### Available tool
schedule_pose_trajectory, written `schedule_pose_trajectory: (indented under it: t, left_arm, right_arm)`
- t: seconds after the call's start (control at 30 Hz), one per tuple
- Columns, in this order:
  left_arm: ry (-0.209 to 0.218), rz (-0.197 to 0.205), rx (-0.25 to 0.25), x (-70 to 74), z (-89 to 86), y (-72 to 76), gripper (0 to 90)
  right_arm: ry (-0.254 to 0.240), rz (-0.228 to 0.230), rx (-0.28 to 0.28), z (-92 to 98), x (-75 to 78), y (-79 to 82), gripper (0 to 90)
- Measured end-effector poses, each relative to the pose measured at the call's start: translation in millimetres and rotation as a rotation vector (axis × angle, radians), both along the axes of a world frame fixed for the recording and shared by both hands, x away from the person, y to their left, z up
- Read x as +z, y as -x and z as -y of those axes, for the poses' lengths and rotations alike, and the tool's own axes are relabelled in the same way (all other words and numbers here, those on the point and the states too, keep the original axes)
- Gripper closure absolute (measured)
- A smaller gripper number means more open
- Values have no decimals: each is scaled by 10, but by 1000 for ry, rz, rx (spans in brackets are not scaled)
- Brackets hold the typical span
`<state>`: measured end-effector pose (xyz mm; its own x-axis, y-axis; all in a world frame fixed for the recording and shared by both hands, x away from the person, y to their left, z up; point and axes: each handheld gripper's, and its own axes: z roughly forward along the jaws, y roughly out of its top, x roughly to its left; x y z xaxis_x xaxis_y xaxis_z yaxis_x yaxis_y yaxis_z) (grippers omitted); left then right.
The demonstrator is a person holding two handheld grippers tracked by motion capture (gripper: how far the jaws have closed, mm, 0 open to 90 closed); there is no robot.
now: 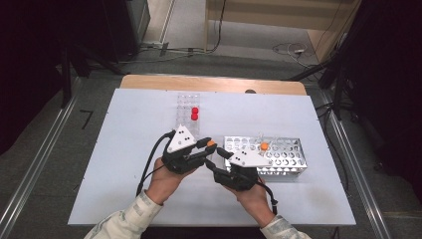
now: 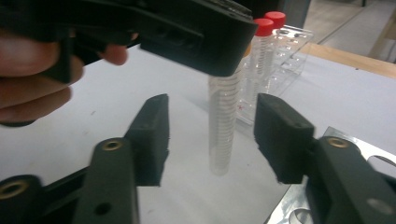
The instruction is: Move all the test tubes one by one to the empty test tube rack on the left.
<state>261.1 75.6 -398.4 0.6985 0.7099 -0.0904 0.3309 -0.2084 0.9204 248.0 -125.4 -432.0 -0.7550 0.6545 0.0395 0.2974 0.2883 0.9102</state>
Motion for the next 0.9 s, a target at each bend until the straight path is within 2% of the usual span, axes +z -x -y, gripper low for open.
schedule_pose_trajectory:
  t: [0.1, 0.23, 0.57, 0.9]
  left_arm:
    - [14, -3, 24, 23, -62, -40, 704]
    - [37, 7, 60, 85, -180, -83, 705]
    - [37, 14, 163, 167, -433, -277, 705]
    - [16, 33, 280, 239, -539, -624, 705]
  right_arm:
    - [15, 10, 27, 59, 32, 53, 337]
    - [20, 13, 46, 184, 63, 140, 326]
    - [41, -8, 27, 491, 24, 255, 325]
    - [39, -36, -2, 659, -7, 301, 290]
